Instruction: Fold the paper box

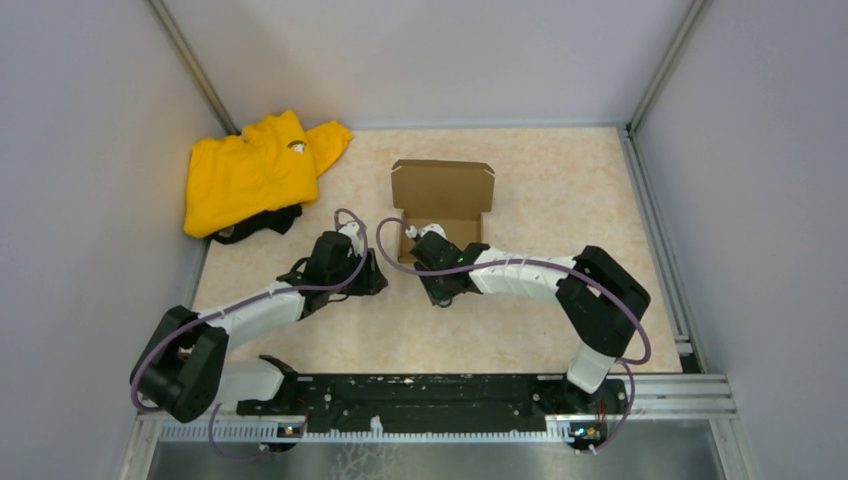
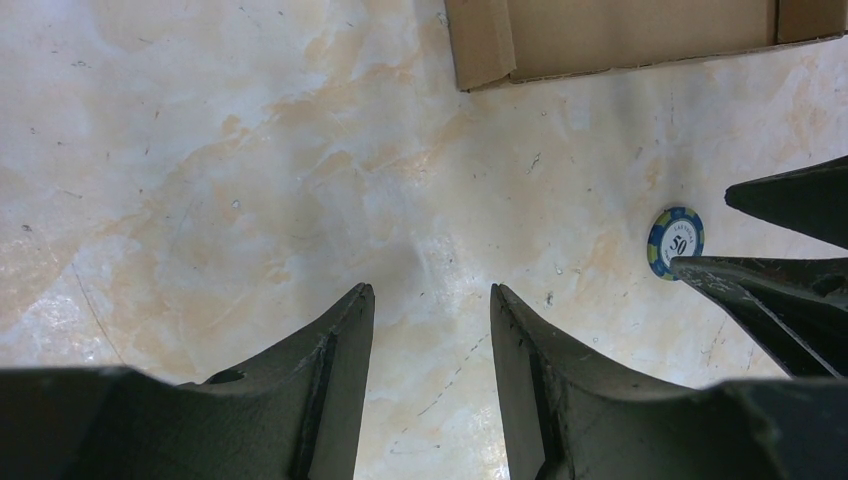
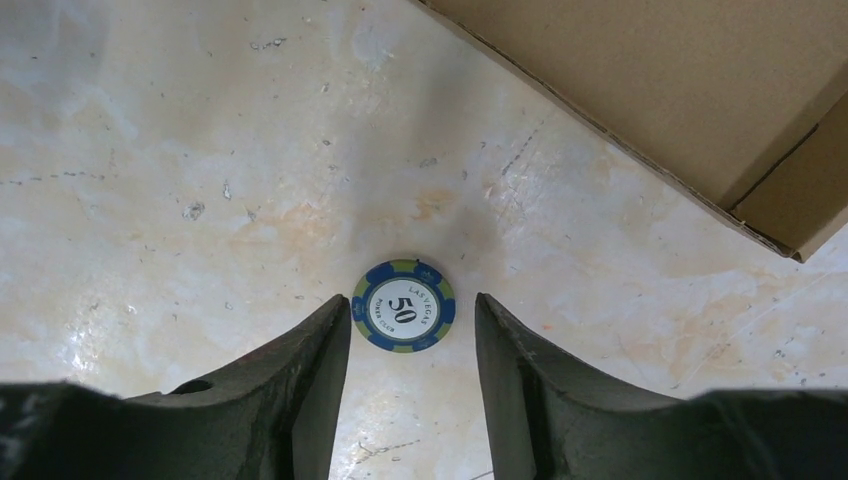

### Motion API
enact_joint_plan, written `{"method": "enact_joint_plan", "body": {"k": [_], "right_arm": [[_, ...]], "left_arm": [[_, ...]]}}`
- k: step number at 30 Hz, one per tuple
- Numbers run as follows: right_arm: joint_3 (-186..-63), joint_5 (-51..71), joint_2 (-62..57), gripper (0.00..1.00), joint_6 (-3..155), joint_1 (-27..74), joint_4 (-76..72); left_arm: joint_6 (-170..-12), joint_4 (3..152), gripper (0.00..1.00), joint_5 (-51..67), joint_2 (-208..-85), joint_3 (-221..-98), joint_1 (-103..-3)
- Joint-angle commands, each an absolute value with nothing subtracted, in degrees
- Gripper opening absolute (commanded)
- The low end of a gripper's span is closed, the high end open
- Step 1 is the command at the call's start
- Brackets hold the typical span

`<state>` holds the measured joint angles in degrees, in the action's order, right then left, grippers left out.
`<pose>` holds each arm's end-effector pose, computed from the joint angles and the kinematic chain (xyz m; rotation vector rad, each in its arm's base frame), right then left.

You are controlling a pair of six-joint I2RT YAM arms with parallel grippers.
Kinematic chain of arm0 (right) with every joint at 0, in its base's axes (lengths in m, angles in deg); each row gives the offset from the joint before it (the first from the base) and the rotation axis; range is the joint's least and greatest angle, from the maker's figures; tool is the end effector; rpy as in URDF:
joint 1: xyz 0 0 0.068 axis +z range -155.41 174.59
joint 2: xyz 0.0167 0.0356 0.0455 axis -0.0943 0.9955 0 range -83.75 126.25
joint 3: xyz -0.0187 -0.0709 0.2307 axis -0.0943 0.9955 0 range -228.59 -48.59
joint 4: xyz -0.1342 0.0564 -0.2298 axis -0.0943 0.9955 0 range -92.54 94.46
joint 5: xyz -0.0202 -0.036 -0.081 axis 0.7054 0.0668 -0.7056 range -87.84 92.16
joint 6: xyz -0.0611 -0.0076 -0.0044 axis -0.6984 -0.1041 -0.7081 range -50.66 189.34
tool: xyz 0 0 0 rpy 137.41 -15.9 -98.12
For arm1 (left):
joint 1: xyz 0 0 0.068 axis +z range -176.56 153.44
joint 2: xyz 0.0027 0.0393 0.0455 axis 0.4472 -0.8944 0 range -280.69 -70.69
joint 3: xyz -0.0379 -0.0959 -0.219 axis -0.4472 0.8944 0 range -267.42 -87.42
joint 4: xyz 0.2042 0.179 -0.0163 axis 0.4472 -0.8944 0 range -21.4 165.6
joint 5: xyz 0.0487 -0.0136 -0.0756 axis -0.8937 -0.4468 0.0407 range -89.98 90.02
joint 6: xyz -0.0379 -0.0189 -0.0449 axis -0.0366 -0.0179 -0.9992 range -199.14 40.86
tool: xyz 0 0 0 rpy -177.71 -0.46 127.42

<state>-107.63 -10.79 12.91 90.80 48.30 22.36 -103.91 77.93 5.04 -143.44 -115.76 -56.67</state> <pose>0.2106 0.2690 0.1292 -0.6586 2.5397 0.1553 0.2278 -0.1368 0.1180 0.1566 2.3697 -0.5786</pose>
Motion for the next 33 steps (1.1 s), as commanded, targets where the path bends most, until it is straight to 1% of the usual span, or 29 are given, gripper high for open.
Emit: {"method": "enact_joint_plan", "body": {"k": [1, 5, 14, 25, 30, 33], "right_arm": [[-108.86, -10.32, 12.67, 0.52, 90.16, 47.86, 21.76], [-106.38, -9.31, 12.01, 0.60, 90.04, 47.86, 20.42], [-104.35, -9.48, 12.80, 0.59, 90.15, 47.90, 18.36], [-105.36, -9.64, 14.86, 0.55, 90.22, 47.90, 18.40], [-105.19, -9.19, 15.18, 0.51, 90.11, 47.91, 18.16], [-105.22, -8.59, 15.53, 0.47, 90.09, 47.95, 17.86]], "left_arm": [[-103.22, 79.46, 0.53, 5.72, -143.88, -115.72, -56.33], [-103.30, 79.55, 0.53, 5.90, -143.91, -115.89, -56.34], [-103.31, 79.35, 0.53, 5.99, -143.90, -116.14, -56.34], [-103.40, 79.54, 0.53, 6.04, -143.85, -115.81, -56.35], [-103.41, 79.73, 0.53, 6.02, -143.89, -115.59, -56.36], [-103.48, 79.82, 0.53, 6.04, -143.90, -115.47, -56.34]]}}
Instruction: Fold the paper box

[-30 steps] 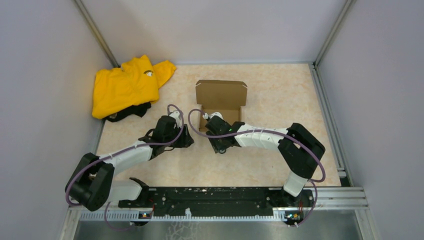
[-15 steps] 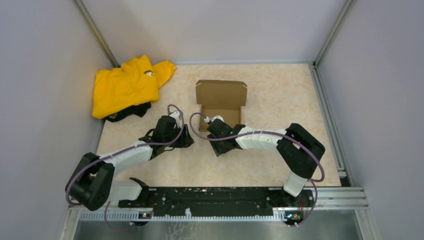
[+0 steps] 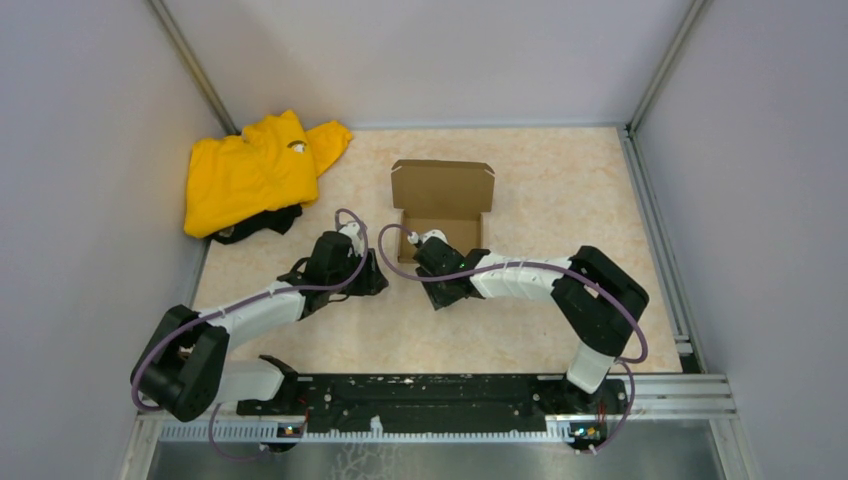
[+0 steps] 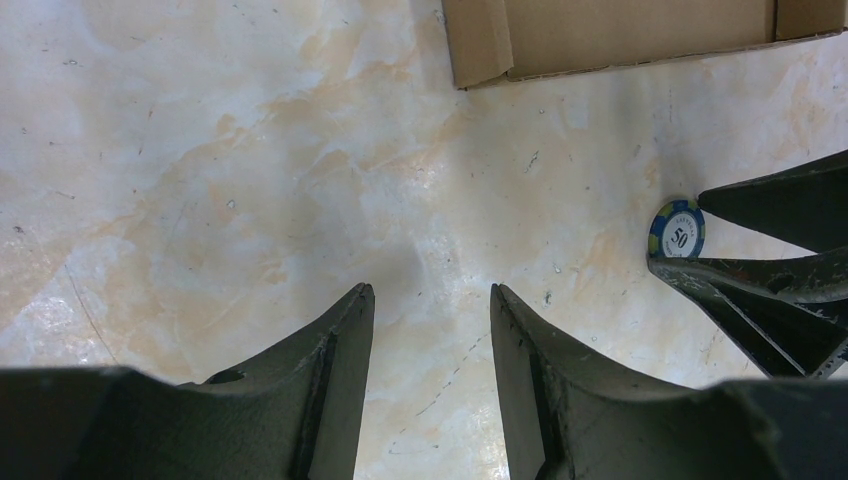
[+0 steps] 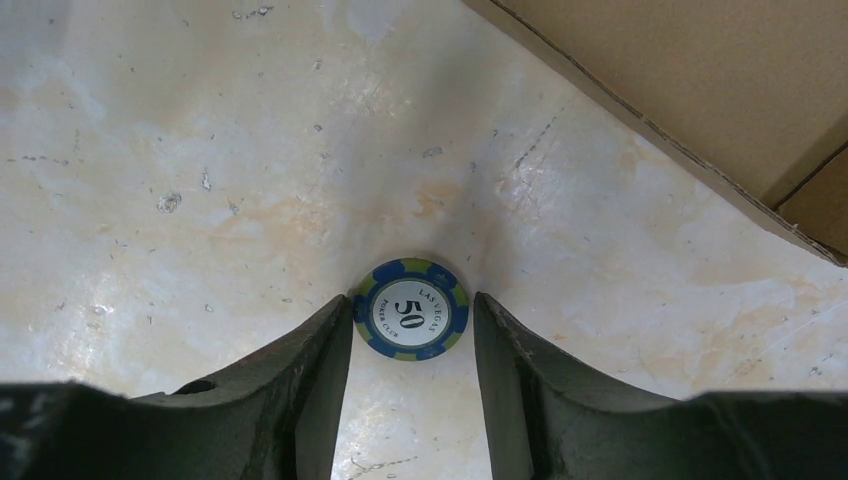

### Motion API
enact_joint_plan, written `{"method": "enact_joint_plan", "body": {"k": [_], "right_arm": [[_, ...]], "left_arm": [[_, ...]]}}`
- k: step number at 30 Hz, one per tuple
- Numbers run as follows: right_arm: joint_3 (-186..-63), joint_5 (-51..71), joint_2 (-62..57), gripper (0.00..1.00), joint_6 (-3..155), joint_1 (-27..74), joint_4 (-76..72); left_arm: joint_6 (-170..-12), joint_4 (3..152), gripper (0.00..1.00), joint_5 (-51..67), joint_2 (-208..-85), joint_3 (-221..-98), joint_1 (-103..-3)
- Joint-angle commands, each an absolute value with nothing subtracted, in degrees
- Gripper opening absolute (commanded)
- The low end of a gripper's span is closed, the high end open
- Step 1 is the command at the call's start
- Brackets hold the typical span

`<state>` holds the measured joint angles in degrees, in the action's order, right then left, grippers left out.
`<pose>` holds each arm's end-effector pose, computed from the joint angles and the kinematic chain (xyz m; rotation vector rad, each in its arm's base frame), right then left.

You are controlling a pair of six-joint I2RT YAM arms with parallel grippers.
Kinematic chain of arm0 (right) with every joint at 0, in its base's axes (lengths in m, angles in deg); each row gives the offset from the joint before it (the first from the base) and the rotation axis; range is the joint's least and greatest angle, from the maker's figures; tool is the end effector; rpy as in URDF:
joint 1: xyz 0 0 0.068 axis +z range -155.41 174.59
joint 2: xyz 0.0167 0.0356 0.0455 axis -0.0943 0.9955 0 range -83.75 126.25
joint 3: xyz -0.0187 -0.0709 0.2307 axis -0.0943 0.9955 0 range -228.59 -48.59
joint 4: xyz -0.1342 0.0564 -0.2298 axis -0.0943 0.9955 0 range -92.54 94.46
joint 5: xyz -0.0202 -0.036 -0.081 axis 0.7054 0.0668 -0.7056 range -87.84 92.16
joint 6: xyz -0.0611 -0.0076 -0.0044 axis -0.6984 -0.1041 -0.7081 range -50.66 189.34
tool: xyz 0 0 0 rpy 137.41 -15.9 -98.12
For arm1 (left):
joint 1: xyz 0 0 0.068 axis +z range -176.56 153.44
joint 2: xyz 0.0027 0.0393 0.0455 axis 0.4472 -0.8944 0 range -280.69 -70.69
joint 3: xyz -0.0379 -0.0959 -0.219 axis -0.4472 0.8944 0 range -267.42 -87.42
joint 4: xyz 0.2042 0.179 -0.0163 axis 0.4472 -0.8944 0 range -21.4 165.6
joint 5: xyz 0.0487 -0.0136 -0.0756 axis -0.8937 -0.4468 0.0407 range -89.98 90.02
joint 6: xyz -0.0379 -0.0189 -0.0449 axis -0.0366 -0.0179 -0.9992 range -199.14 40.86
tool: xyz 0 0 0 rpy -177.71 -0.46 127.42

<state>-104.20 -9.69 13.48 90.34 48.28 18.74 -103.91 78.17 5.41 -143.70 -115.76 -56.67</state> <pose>0.2062 0.2642 0.1119 -0.6792 2.5499 0.1680 0.2279 -0.1372 0.1173 0.1601 2.3712 -0.5856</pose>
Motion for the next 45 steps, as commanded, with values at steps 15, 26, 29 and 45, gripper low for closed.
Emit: {"method": "enact_joint_plan", "body": {"k": [15, 26, 29, 45], "right_arm": [[-107.60, -10.08, 13.14, 0.40, 89.91, 47.88, 20.55], [-109.13, -10.94, 12.52, 0.40, 89.47, 47.87, 21.97], [-109.09, -10.95, 12.32, 0.43, 89.30, 47.92, 22.22], [-99.19, -10.70, -12.86, 0.66, 93.49, 37.41, 27.83]], "left_arm": [[-103.57, 80.17, 0.53, 6.20, -144.00, -115.25, -56.30], [-103.50, 80.25, 0.53, 6.17, -143.93, -115.20, -56.34], [-103.40, 80.14, 0.53, 6.34, -143.80, -115.25, -56.27], [-94.30, 80.60, 0.62, 6.59, -151.29, -125.68, -72.20]]}}
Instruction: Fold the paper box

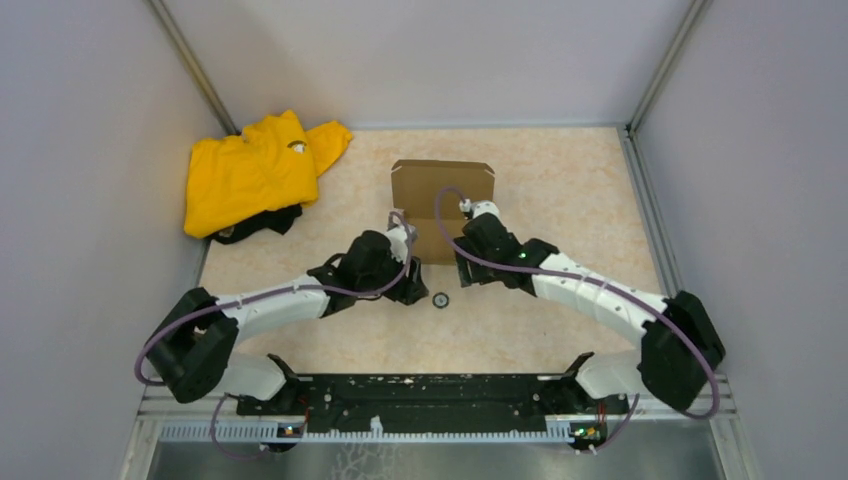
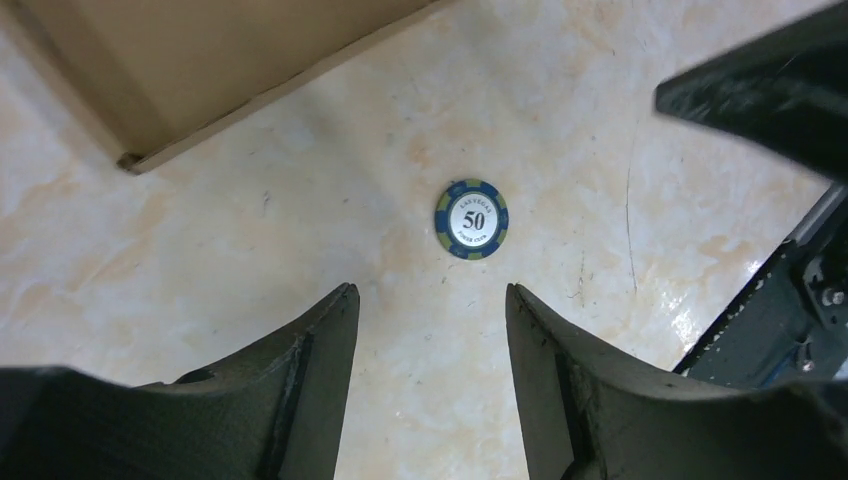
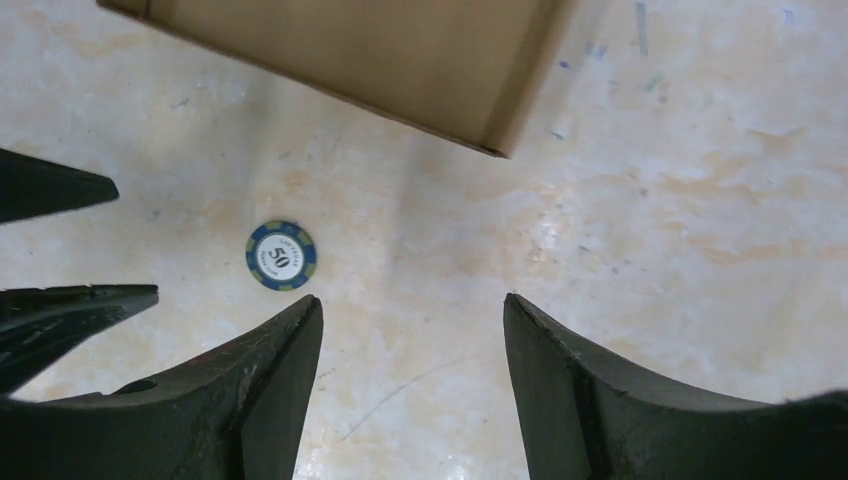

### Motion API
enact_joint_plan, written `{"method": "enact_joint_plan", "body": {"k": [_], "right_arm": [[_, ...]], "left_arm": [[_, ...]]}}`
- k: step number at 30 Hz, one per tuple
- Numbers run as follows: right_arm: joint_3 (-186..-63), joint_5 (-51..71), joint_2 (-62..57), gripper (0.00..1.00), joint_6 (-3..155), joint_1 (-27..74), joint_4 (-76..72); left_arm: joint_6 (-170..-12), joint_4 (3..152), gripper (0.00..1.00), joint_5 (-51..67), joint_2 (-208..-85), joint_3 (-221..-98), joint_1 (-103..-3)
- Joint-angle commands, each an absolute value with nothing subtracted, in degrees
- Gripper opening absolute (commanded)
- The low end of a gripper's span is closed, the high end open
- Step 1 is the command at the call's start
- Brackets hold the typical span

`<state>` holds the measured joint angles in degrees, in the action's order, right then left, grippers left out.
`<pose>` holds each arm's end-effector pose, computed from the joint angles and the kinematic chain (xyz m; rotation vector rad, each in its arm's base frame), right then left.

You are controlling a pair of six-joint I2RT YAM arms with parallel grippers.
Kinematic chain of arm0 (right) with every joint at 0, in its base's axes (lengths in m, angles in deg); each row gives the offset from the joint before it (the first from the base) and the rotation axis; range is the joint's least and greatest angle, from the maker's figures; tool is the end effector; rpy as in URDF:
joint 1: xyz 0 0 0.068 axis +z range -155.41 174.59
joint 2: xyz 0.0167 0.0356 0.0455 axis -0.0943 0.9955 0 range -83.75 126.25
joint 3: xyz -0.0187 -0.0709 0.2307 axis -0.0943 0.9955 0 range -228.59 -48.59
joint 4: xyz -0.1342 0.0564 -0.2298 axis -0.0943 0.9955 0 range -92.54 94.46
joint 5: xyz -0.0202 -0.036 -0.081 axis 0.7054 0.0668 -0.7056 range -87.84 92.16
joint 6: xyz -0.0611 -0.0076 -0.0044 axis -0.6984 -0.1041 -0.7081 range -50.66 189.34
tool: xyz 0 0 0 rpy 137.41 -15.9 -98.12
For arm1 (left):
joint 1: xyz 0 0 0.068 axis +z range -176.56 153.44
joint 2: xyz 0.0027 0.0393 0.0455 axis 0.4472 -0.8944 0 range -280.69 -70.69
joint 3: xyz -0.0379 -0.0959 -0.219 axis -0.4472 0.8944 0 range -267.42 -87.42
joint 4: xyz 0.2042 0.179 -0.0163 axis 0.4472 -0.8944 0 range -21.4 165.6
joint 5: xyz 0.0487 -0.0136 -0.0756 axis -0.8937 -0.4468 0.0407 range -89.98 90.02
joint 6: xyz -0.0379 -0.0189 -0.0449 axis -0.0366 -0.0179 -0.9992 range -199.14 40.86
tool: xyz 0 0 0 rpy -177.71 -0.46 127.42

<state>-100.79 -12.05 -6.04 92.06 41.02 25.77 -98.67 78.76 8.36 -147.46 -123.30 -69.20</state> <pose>0.2137 0.2079 0.1878 -0.4105 2.4465 0.2051 0.2124 -0.2048 0.1436 0.5477 2.2639 -0.7350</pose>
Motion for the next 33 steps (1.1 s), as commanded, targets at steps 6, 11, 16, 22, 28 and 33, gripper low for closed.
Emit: {"method": "enact_joint_plan", "body": {"k": [6, 11, 16, 22, 28, 33], "right_arm": [[-98.21, -7.97, -18.91, 0.66, 92.66, 35.29, 29.64], [-97.02, -6.50, -19.95, 0.66, 92.37, 34.87, 28.94], [-95.81, -5.66, -20.20, 0.67, 92.05, 34.60, 28.14], [-95.28, -4.88, -20.81, 0.67, 91.59, 34.32, 27.74], [-95.31, -4.70, -22.04, 0.67, 91.33, 33.69, 28.33], [-95.69, -4.95, -24.19, 0.68, 90.93, 32.76, 29.97]], "left_arm": [[-89.13, 80.24, 0.62, 3.42, -157.75, -130.49, -77.92], [-87.93, 80.27, 0.62, 0.84, -162.08, -132.85, -81.00], [-87.87, 80.98, 0.64, 0.57, -165.28, -133.88, -82.16], [-88.22, 80.20, 0.64, -2.35, -167.42, -135.11, -82.95], [-88.23, 78.30, 0.65, -4.16, -168.59, -136.64, -84.27], [-88.81, 76.93, 0.64, -5.11, -169.07, -136.64, -85.15]]}}
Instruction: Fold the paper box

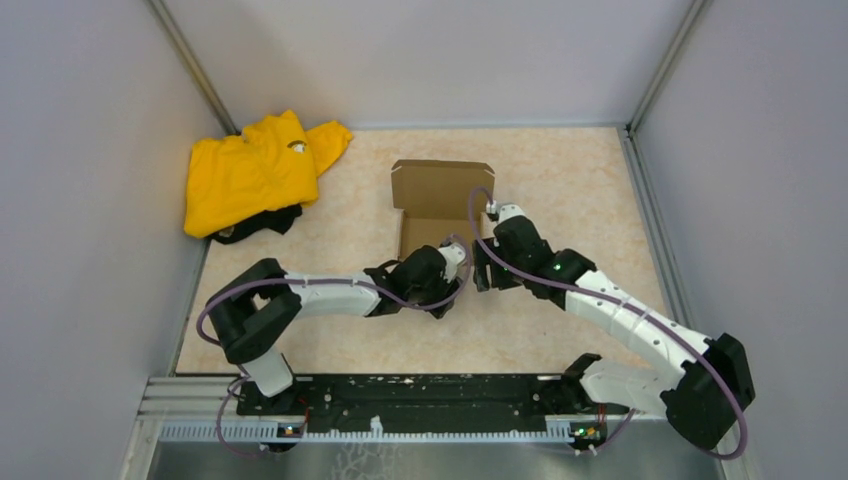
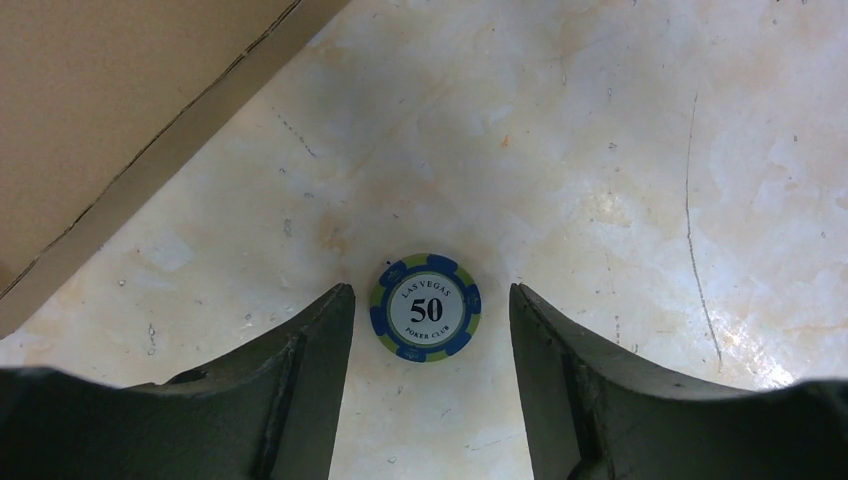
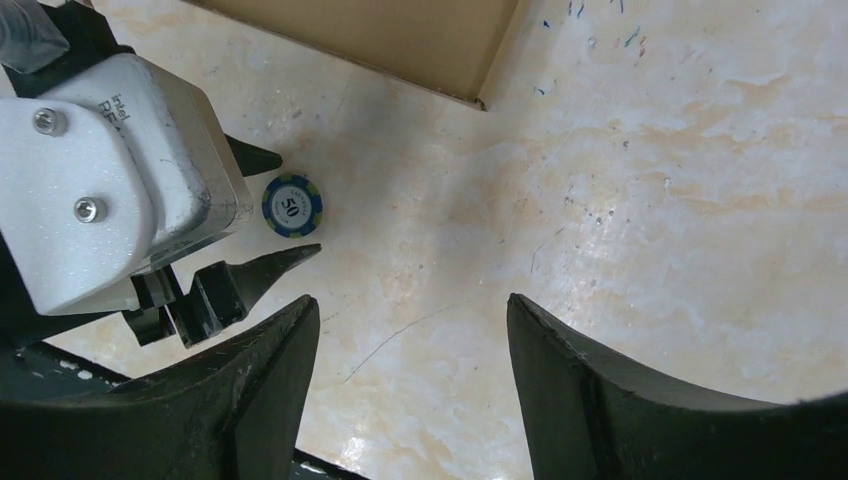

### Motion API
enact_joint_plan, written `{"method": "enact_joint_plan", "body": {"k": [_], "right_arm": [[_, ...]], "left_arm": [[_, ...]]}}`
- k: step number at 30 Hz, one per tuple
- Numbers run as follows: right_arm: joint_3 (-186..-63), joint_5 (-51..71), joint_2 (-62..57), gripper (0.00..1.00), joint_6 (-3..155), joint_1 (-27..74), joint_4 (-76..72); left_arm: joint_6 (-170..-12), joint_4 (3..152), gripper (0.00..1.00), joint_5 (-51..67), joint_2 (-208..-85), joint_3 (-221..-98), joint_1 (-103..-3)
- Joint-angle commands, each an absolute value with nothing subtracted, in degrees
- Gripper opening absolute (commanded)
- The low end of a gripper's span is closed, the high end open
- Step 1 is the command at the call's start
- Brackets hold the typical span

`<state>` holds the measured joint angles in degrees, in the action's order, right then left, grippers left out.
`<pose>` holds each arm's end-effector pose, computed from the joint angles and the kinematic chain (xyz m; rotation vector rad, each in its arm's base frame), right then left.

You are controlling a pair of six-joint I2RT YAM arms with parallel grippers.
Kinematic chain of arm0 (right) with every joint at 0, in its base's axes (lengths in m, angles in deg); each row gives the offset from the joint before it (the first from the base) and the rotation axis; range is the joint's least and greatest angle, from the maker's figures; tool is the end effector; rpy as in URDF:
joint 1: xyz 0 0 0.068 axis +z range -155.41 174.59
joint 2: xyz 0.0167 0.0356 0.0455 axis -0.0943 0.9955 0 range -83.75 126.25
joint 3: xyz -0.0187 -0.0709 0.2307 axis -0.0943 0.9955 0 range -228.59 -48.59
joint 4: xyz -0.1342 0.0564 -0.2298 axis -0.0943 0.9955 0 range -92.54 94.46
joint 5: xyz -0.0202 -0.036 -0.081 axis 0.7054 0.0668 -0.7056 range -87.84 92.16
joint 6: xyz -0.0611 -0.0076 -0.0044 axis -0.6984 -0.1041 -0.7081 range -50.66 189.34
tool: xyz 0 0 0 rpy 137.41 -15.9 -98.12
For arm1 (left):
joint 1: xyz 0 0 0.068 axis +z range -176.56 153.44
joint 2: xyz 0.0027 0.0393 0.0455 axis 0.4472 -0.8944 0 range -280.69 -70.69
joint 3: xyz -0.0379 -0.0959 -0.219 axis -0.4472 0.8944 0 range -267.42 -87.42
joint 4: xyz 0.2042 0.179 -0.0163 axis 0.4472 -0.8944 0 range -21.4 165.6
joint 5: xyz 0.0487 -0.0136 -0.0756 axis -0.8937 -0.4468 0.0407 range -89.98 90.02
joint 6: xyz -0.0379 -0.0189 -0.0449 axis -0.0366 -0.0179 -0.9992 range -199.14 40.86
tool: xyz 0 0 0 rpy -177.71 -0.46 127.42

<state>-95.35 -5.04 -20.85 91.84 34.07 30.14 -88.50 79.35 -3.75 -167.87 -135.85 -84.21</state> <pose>0.2015 0.1583 0.2160 -0.3036 2.4239 0.3407 0.1890 -0.2926 0.1055 0.9550 2.2113 -0.4845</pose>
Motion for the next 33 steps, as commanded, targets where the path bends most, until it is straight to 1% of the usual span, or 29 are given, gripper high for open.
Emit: {"method": "enact_joint_plan", "body": {"k": [1, 15, 33], "right_arm": [[-95.70, -4.95, -24.55, 0.68, 90.78, 32.59, 30.29], [-96.90, -4.64, -26.35, 0.68, 90.44, 31.76, 31.89], [-98.35, -4.09, -26.39, 0.68, 90.18, 31.46, 32.16]], "left_arm": [[-89.03, 76.81, 0.64, -5.21, -169.04, -136.50, -85.25], [-90.52, 71.74, 0.62, -9.30, -170.34, -136.82, -86.39], [-91.70, 68.46, 0.60, -10.76, -172.24, -137.44, -88.00]]}}
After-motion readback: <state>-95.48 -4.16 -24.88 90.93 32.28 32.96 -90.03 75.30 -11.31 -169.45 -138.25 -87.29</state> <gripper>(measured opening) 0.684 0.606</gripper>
